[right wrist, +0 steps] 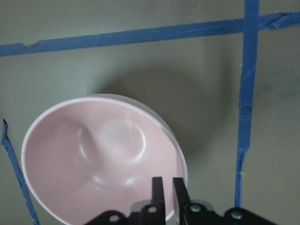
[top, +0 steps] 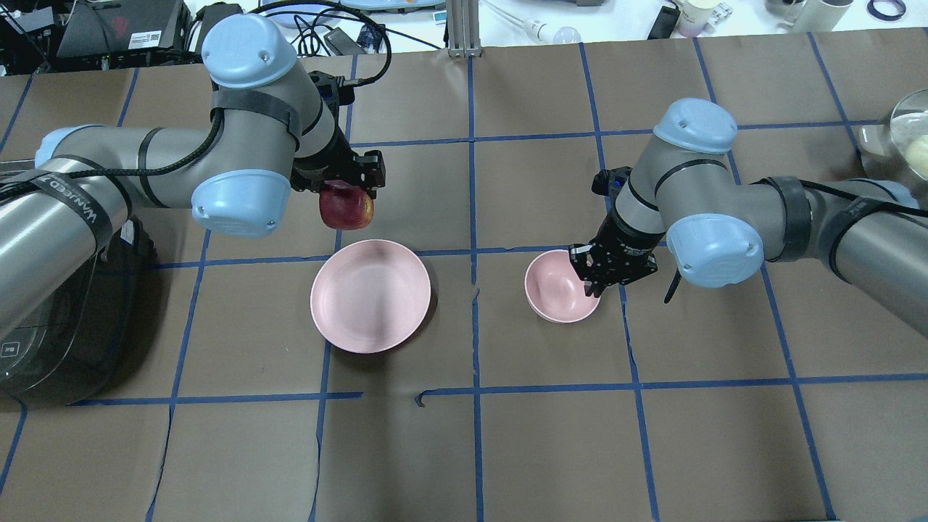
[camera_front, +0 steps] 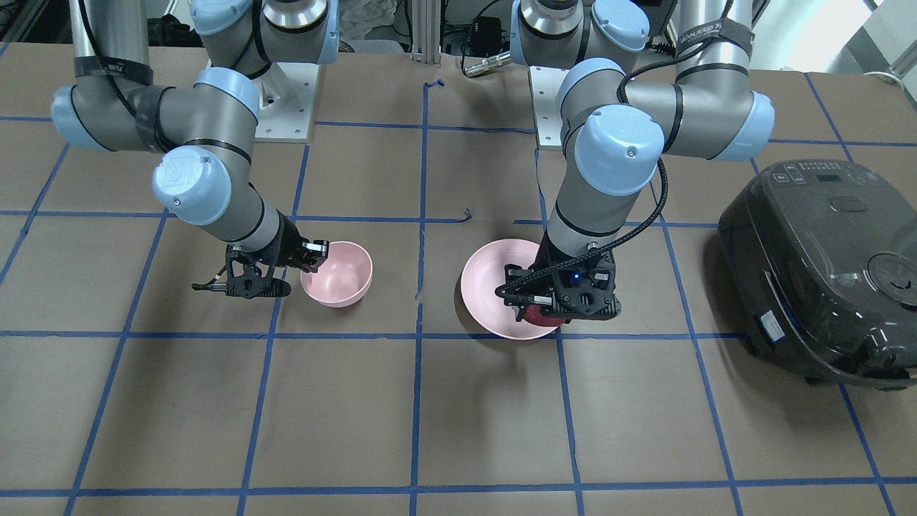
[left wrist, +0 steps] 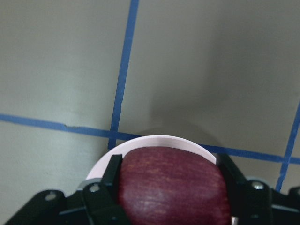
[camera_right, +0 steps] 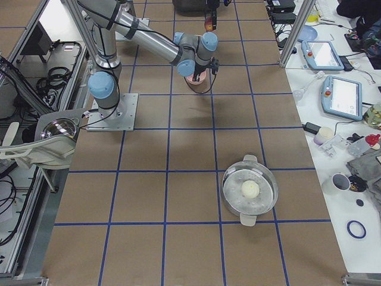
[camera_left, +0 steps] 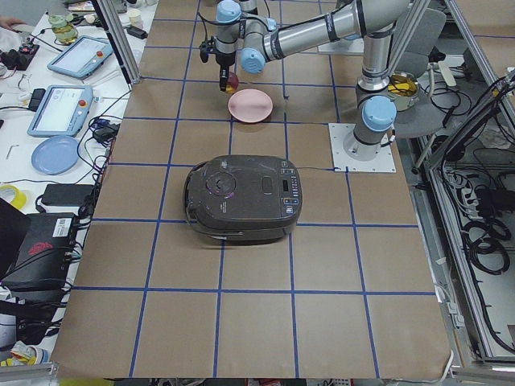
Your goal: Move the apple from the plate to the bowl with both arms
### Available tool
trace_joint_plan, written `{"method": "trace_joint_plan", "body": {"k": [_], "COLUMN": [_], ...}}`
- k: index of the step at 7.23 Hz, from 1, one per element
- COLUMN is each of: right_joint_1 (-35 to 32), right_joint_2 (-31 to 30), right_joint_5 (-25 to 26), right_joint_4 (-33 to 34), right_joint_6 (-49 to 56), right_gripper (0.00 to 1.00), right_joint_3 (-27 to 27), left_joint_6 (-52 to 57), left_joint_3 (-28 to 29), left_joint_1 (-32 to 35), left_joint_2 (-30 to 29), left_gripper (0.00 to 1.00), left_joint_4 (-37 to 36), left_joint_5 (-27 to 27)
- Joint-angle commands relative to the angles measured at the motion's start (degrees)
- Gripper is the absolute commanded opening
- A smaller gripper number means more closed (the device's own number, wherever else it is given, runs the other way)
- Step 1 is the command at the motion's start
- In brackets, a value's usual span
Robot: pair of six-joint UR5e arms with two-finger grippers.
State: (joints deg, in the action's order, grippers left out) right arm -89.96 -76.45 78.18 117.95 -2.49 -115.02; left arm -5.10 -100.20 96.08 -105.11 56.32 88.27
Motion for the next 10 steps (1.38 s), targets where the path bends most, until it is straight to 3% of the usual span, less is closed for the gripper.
{"method": "trace_joint_plan", "body": {"k": [1, 3, 5, 7, 8, 10], "right_joint_1": [-0.1, 0.7, 1.0, 0.8, 0.7, 0.1], "right_joint_2": [0.0, -1.1, -3.4, -5.7, -6.6, -8.9], "right_joint_5": [0.4, 1.4, 8.3, 13.9, 15.1, 14.2], "right_joint_4": [3.5, -0.1, -13.1, -27.0, -29.6, -29.0], "right_joint_6": [-0.1, -0.5, -0.4, -0.1, -0.1, -0.1], "right_gripper": [0.35, 0.59, 1.0, 1.0, 1.0, 1.0], "right_joint_3": [0.4, 6.8, 16.7, 28.6, 32.6, 33.1], "left_joint_6": [-1.0, -0.6, -0.6, -2.5, -8.0, -22.5], "left_joint_3": [3.8, 6.7, 7.2, 7.5, 7.6, 7.4], "left_joint_1": [1.3, 1.9, 3.6, 7.6, 11.0, 17.4], "left_joint_2": [-0.8, -1.9, -2.1, -2.6, -3.2, -4.1], "left_gripper": [0.0, 0.0, 0.0, 0.0, 0.0, 0.0], "left_joint_4": [1.3, 7.2, 8.0, 8.2, 8.9, 7.7], "left_joint_5": [-0.2, -0.4, -0.4, -0.2, -0.1, -0.9]}}
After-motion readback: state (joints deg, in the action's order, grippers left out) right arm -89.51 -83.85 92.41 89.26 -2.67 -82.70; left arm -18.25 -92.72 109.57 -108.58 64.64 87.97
